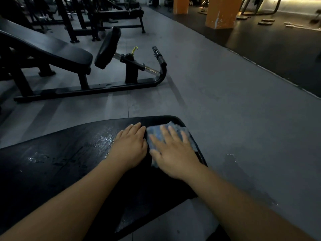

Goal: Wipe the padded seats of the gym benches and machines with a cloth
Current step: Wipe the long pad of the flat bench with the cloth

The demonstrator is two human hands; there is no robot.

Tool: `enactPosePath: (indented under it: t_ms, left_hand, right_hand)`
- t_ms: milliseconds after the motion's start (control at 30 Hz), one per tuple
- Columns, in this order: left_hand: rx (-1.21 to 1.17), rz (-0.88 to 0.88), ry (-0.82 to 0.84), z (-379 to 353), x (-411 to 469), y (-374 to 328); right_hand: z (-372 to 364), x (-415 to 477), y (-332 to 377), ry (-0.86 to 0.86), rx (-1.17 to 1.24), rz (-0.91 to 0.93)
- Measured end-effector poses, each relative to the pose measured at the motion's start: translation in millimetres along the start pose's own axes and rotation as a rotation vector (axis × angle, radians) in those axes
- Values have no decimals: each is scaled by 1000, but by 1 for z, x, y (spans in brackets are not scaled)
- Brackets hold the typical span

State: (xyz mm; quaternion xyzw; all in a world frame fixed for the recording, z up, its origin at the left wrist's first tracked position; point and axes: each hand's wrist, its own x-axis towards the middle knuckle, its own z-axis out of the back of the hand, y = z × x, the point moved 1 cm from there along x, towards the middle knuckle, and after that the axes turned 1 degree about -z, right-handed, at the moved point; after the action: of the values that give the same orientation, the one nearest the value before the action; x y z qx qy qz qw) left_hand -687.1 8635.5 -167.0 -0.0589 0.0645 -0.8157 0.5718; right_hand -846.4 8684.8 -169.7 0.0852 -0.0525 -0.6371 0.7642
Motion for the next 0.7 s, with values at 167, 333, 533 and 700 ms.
enactPosePath:
  t_ms: [167,333,533,700]
  left_hand:
    - [6,-6,4,1,-3,4]
    - [15,27,-18,4,-10,16]
    - [-30,63,-46,6,-20,40]
    - [-27,105,-111,-4,-30,39]
  right_hand:
    - [1,-3,-38,-30,-14,21]
    - [6,77,-4,56,-23,-56]
    - [-6,-12,5,-12,37,259]
    - [2,70,-4,43,-54,11]
